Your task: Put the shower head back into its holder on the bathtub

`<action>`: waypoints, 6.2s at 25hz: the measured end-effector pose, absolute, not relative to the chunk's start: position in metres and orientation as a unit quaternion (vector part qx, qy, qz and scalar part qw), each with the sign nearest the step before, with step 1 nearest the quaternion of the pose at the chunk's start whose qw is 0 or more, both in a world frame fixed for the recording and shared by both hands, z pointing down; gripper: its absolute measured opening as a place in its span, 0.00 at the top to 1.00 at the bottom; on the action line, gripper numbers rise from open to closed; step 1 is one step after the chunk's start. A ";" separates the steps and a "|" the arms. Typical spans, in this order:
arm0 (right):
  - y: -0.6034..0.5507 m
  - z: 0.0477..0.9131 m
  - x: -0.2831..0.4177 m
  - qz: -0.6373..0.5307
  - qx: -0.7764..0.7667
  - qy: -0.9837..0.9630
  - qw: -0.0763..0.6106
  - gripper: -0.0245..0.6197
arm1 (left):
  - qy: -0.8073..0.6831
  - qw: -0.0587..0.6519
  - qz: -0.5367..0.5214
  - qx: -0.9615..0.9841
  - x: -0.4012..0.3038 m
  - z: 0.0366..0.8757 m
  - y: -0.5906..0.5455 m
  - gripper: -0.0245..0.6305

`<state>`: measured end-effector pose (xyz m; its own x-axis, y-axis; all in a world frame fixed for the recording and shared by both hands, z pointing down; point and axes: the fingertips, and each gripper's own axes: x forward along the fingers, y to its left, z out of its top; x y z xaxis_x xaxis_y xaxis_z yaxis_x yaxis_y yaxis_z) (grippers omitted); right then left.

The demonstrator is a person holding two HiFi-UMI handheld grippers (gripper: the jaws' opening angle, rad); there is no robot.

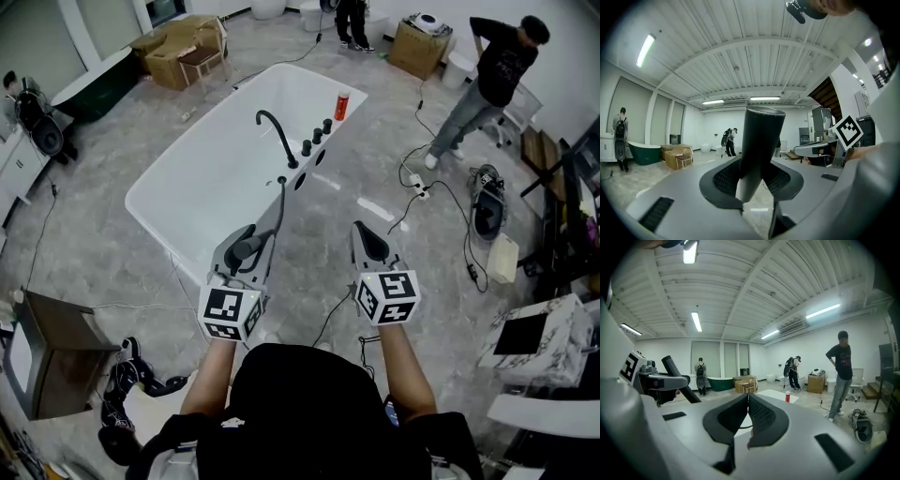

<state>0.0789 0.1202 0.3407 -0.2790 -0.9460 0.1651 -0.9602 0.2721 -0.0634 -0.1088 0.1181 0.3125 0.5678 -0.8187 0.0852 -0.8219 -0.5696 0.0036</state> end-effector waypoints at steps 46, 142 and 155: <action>-0.059 0.371 0.100 0.093 0.556 -0.822 0.074 0.93 | -0.502 0.028 0.007 0.864 -0.081 0.310 -0.048 0.75; -0.449 0.725 0.078 0.335 0.436 -0.795 0.255 0.92 | -0.485 0.205 0.218 0.822 -0.045 0.716 -0.469 0.75; -0.443 0.768 0.075 0.361 0.422 -0.786 0.271 0.92 | -0.483 0.219 0.246 0.811 -0.042 0.776 -0.475 0.75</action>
